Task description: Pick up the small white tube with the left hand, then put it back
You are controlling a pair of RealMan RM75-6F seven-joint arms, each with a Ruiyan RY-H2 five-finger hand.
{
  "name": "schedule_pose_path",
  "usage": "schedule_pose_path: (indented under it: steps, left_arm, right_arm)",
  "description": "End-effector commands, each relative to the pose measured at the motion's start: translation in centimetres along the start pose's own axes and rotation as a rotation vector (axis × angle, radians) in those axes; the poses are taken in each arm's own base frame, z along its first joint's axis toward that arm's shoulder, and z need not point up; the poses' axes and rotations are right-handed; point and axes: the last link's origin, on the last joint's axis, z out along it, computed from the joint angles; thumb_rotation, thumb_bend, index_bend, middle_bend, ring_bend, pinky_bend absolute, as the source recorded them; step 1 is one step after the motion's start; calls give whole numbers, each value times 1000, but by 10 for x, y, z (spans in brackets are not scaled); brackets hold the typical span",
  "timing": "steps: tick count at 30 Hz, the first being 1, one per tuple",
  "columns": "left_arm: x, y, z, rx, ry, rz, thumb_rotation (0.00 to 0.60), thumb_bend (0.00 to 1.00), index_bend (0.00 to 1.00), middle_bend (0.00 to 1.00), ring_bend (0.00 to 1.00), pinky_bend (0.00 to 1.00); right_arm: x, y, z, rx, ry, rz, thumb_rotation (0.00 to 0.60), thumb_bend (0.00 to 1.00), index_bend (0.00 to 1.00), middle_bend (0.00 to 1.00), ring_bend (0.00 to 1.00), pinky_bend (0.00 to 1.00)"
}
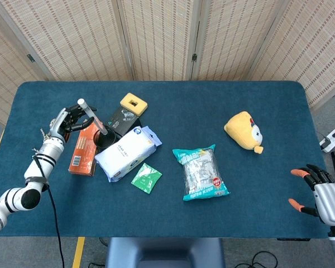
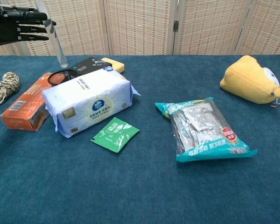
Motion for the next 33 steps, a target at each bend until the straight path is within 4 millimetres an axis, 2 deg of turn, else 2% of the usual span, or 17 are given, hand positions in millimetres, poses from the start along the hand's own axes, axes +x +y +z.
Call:
schedule_pose_path:
  steps: [1,13,21,27,30,33]
  left_arm:
    - [-2,-12,2,-16,22,164,600,525,630,404,250,154]
    - [-11,-24,7,8,30,200,600,526,630,403,250,154]
    - [-19,-49,7,15,31,400,600,526,629,403,250,151]
    - [-25,-60,7,25,23,469,600,525,617,390,239,148]
    - [-28,-65,6,33,12,517,600,518,578,369,217,141]
    - [-28,-69,6,32,16,588,600,483,482,326,179,131]
  right_arm:
    - [0,0,0,-1,1,1,600,62,277,276,147,203]
    - [1,0,-1,-5,7,-1,600,62,277,276,147,203]
    - [0,0,-1,-3,2,0,600,62,277,276,147,203]
    - [0,-1,-1,0,2,1,600,62,277,275,147,203]
    - [0,-1,-1,-1,4,1,600,62,277,276,147,203]
    - [1,-1,-2,-3,5,0,600,62,277,276,147,204]
